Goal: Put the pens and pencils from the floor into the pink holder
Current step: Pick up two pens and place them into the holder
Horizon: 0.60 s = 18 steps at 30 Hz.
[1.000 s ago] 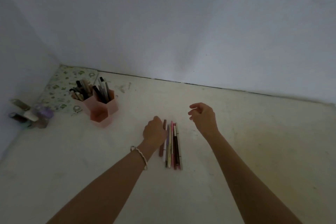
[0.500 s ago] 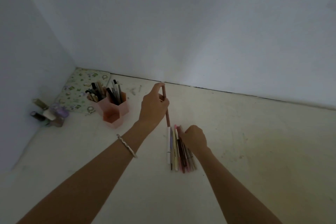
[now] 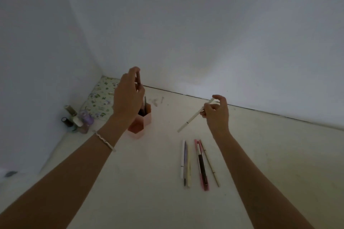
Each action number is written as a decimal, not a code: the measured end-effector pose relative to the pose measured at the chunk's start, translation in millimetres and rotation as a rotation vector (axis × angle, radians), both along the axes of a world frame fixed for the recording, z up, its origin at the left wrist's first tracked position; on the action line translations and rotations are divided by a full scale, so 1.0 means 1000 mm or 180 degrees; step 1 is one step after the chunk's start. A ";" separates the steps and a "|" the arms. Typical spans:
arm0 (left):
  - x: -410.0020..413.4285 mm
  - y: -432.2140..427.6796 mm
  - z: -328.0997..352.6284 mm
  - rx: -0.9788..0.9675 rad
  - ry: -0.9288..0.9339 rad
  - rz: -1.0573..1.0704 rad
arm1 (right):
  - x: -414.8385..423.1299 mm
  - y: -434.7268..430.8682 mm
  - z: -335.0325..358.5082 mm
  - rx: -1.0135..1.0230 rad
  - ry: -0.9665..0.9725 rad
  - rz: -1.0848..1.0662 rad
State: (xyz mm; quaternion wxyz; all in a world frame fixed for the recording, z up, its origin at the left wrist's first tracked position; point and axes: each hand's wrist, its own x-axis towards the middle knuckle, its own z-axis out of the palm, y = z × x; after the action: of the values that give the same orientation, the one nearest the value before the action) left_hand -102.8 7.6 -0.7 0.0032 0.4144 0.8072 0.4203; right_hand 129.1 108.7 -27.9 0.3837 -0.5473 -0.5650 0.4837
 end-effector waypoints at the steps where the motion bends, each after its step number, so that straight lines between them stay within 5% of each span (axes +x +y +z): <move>1: 0.002 -0.001 -0.006 -0.0172 0.0161 -0.0093 | -0.005 -0.004 0.004 0.0050 0.0116 -0.0009; 6: -0.003 -0.003 -0.023 -0.0783 0.1847 0.0000 | -0.044 -0.021 0.011 0.0394 0.0379 0.0055; 10: -0.020 -0.007 -0.012 -0.0457 0.1766 0.0142 | -0.083 -0.038 0.009 0.0993 0.0288 0.0258; 16: -0.008 -0.012 0.007 0.0020 0.1611 -0.0128 | -0.111 -0.056 -0.018 0.1930 -0.1169 0.1579; 18: 0.008 -0.012 0.009 0.0183 0.1515 -0.0216 | -0.104 -0.055 -0.023 0.2087 -0.1130 0.1523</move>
State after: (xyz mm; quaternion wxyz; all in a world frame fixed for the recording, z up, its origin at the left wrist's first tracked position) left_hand -94.5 -4.6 7.9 -0.1848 0.5286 0.7586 0.3333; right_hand 24.7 53.6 -50.4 0.3114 -0.3250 -0.8565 0.2527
